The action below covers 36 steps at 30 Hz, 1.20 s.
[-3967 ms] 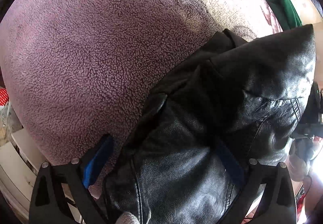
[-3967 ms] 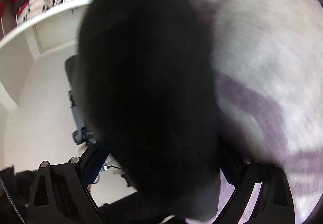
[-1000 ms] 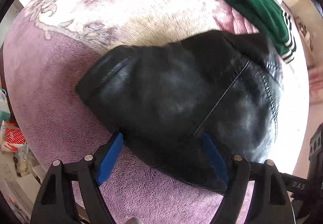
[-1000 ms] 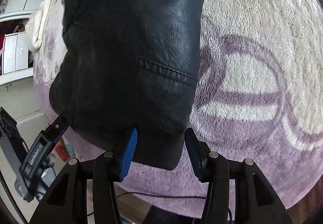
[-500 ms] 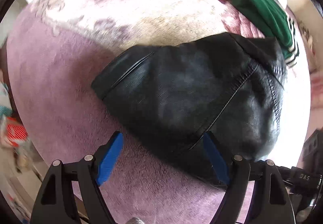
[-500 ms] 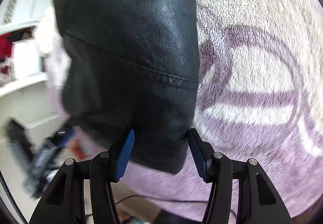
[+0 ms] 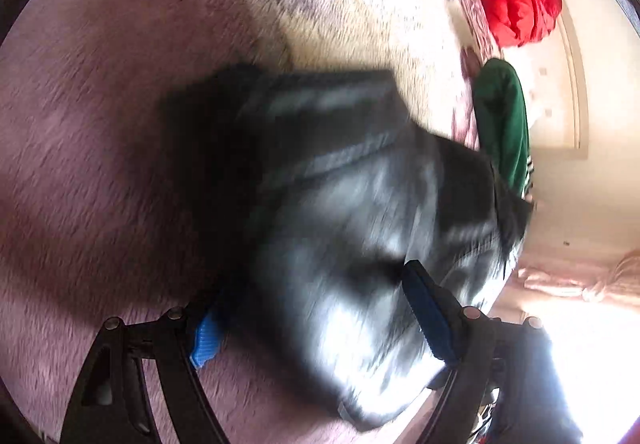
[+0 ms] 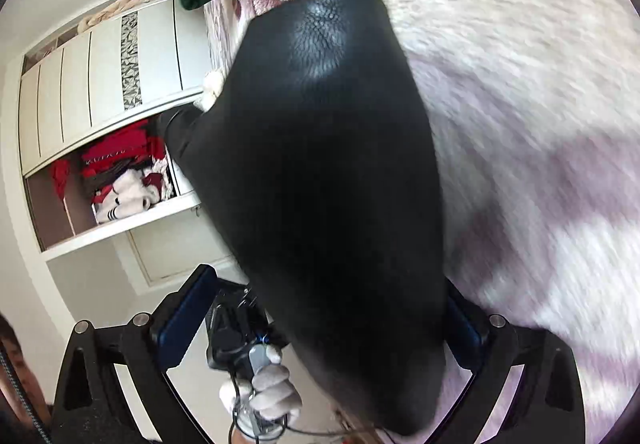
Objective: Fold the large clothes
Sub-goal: 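Carry the folded jacket with both tools onto the folded green garment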
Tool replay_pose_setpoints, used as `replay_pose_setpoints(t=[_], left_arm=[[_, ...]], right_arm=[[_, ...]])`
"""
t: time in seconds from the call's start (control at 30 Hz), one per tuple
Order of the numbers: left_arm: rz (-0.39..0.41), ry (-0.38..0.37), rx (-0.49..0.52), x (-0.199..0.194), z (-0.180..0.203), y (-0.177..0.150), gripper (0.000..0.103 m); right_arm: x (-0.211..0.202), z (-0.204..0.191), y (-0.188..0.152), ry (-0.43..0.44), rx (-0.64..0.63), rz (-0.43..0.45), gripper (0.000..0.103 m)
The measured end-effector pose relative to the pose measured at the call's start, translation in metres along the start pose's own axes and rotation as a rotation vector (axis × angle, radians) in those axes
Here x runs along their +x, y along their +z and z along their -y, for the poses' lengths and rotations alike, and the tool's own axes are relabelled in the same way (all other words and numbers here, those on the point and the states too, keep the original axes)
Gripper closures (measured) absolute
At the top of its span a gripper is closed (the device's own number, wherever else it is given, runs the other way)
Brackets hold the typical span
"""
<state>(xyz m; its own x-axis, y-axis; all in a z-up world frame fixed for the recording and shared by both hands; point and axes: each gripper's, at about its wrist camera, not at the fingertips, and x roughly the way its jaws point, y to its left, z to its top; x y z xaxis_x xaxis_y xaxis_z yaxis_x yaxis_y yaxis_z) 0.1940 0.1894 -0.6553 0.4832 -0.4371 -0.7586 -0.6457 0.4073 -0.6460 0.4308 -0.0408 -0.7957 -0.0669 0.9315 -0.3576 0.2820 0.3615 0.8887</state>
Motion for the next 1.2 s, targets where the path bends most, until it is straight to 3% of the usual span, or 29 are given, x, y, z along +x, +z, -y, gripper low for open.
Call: replay_pose_setpoints(t=[0.1, 0.17, 0.2, 0.27, 0.3, 0.57, 0.73, 0.87, 0.97, 1.2], left_arm=[[0.041, 0.016, 0.003, 0.005, 0.009, 0.008, 0.025], [0.091, 0.037, 0.028, -0.001, 0.017, 0.008, 0.030], [0.116, 0.050, 0.049, -0.004, 0.023, 0.005, 0.041], [0.143, 0.064, 0.080, -0.012, 0.031, 0.005, 0.056], [0.148, 0.064, 0.083, -0.013, 0.030, 0.007, 0.057], [0.158, 0.059, 0.091, -0.041, 0.052, 0.008, 0.060], [0.202, 0.023, 0.129, -0.059, 0.109, 0.024, 0.060], [0.232, -0.013, 0.173, -0.066, 0.165, 0.046, 0.060], [0.241, -0.057, 0.224, -0.050, 0.227, 0.078, 0.060], [0.241, -0.130, 0.336, 0.023, 0.341, 0.148, 0.060]], right_arm=[[0.019, -0.009, 0.007, -0.047, -0.031, 0.009, 0.000], [0.022, -0.015, 0.005, -0.033, -0.035, 0.029, 0.023], [0.020, -0.015, 0.004, -0.003, -0.023, 0.033, 0.038], [0.018, -0.017, 0.001, 0.026, -0.004, 0.041, 0.046], [0.021, -0.020, 0.000, 0.031, -0.001, 0.042, 0.051], [0.010, -0.078, -0.013, 0.049, -0.014, 0.005, 0.058], [-0.031, -0.132, 0.006, 0.087, -0.047, -0.016, 0.058], [-0.060, -0.179, 0.045, 0.124, -0.062, -0.008, 0.058], [-0.088, -0.219, 0.090, 0.138, -0.105, 0.025, 0.059], [-0.144, -0.274, 0.231, 0.211, -0.105, 0.084, 0.058]])
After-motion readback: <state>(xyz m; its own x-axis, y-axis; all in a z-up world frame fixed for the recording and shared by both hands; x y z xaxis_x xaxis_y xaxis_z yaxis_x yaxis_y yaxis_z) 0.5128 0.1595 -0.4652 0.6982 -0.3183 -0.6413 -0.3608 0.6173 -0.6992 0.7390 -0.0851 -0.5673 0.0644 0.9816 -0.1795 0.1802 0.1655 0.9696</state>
